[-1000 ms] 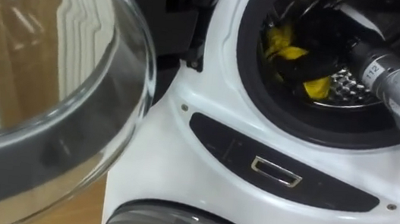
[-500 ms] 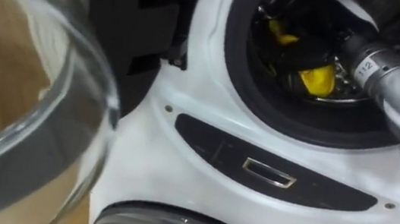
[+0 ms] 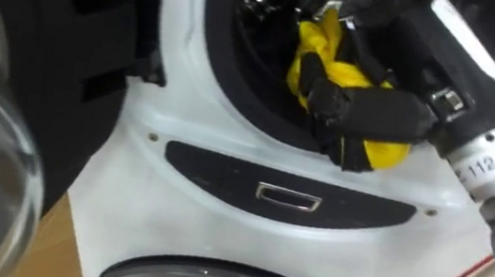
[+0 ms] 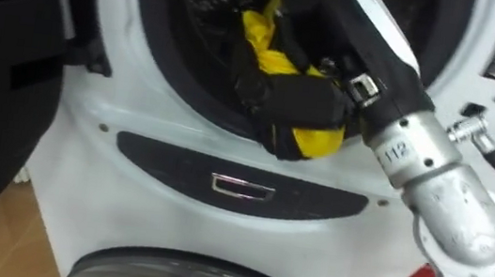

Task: Pick clothes from washing machine

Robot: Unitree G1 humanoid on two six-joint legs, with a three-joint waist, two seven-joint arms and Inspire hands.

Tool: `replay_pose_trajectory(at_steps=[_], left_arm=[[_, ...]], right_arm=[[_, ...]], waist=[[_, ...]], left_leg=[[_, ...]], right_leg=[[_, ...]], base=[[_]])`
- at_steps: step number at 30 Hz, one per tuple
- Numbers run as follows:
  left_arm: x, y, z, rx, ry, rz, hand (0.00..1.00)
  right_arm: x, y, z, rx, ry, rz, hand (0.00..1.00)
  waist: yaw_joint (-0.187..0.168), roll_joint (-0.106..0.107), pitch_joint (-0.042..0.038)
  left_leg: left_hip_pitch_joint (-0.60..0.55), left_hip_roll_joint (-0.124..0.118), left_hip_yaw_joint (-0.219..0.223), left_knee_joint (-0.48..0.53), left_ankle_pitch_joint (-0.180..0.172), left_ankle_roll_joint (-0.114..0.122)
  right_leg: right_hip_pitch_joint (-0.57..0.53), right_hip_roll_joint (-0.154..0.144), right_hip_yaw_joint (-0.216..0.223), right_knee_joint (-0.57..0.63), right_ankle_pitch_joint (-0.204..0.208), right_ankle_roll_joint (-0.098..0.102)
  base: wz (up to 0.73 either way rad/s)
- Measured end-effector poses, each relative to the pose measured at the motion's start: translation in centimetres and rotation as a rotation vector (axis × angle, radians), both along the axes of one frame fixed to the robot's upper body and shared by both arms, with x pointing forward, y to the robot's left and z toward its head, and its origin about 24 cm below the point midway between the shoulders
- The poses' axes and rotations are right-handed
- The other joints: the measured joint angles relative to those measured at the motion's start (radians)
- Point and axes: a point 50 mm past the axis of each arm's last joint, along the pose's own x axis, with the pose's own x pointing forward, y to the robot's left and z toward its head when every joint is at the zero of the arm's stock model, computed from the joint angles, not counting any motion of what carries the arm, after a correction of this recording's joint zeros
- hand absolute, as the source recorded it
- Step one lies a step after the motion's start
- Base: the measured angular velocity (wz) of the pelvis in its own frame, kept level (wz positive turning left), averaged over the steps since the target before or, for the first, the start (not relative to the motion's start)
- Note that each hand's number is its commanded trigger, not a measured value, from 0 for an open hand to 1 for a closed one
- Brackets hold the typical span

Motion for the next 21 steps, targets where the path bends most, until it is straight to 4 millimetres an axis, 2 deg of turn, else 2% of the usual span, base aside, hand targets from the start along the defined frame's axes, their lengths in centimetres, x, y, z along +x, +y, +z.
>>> replay_pose_trajectory(at_steps=[3, 8, 12, 13, 16, 19, 21], left_arm=[[-0.7, 0.1, 0.0, 0.005, 0.011, 0.006, 0.00], [-1.4, 0.3, 0.1, 0.010, 0.001, 0.022, 0.00], [-1.4, 0.0, 0.0, 0.001, -0.003, 0.015, 0.00], [-1.5, 0.1, 0.1, 0.003, -0.002, 0.015, 0.00], [-1.7, 0.0, 0.0, 0.000, 0.005, 0.009, 0.00], [-2.0, 0.1, 0.1, -0.004, 0.014, 0.002, 0.00], [-2.0, 0.2, 0.1, -0.002, 0.014, 0.005, 0.00]], right_arm=[[-0.8, 0.3, 0.5, 0.051, -0.014, 0.053, 1.00], [-2.0, -1.1, 0.9, 0.133, -0.057, 0.035, 1.00], [-2.7, -1.6, -0.8, 0.195, 0.016, 0.064, 1.00], [-3.0, -1.8, -1.7, 0.222, 0.065, 0.070, 1.00], [-3.5, -2.1, -3.3, 0.245, 0.154, 0.088, 1.00], [-3.6, -2.0, -3.5, 0.238, 0.169, 0.106, 1.00], [-3.7, -2.2, -3.5, 0.234, 0.169, 0.104, 1.00]], waist=[[-0.019, 0.001, -0.0010], [-0.027, -0.012, -0.0072], [-0.023, -0.015, -0.0050], [-0.026, -0.014, -0.0042], [-0.029, -0.001, 0.0045], [-0.043, 0.013, 0.0106], [-0.048, 0.018, 0.0098]], left_leg=[[0.000, 0.001, 0.003, 0.003, 0.000, -0.001], [0.001, 0.001, 0.004, 0.009, -0.001, -0.001], [0.003, 0.001, 0.011, 0.014, -0.006, 0.001], [0.006, 0.001, 0.013, 0.014, -0.007, 0.001], [0.008, 0.000, 0.015, 0.016, -0.011, 0.003], [0.008, 0.000, 0.015, 0.015, -0.013, 0.003], [0.007, 0.003, 0.017, 0.015, -0.013, 0.001]], right_leg=[[0.002, 0.000, -0.003, 0.000, 0.000, 0.000], [0.004, 0.000, -0.002, 0.000, 0.000, 0.000], [0.008, 0.000, 0.000, 0.000, 0.000, 0.000], [0.011, 0.000, 0.000, 0.000, 0.000, 0.000], [0.012, 0.000, 0.002, 0.002, 0.000, 0.000], [0.010, 0.001, 0.003, 0.002, 0.000, 0.001], [0.007, 0.003, 0.004, 0.002, 0.000, 0.001]], base=[[0.00], [0.00], [-0.06], [-0.03], [-0.03], [0.00], [0.00]])
